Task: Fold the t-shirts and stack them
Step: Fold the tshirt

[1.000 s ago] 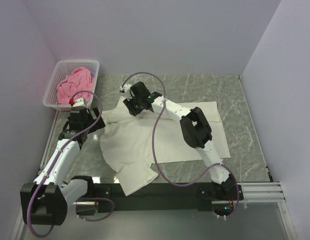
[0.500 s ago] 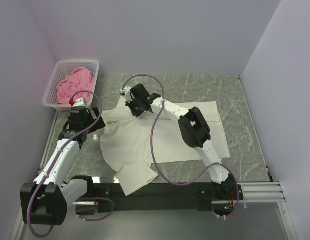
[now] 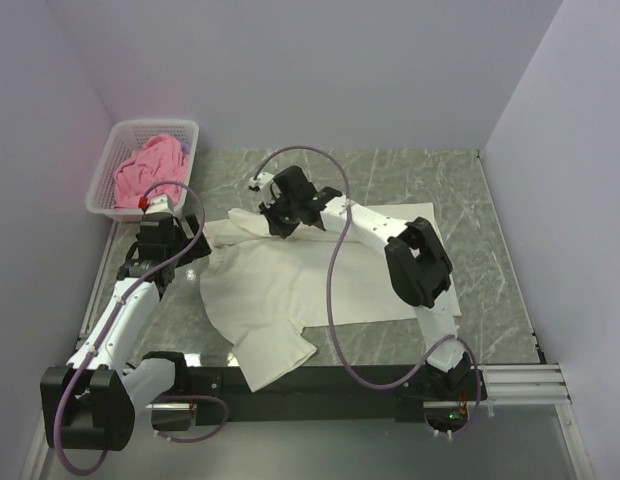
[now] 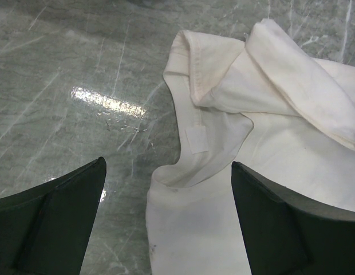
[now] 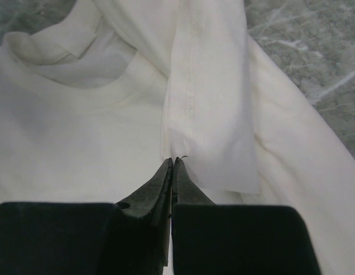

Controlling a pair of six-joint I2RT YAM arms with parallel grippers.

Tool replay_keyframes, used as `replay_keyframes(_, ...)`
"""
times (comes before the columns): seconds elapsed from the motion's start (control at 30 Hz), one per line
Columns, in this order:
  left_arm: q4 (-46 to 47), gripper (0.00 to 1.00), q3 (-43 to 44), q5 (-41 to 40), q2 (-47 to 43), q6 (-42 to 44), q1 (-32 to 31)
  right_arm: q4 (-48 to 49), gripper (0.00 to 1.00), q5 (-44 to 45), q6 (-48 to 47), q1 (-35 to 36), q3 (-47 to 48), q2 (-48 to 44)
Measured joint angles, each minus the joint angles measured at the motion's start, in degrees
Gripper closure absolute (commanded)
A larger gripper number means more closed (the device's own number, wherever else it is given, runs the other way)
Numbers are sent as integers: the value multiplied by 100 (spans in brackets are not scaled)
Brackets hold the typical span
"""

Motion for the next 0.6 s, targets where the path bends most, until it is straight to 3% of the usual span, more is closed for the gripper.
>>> replay_keyframes(0.6, 2, 5, 0, 98, -2, 0, 0, 293, 100, -1346, -192, 79, -1572, -691)
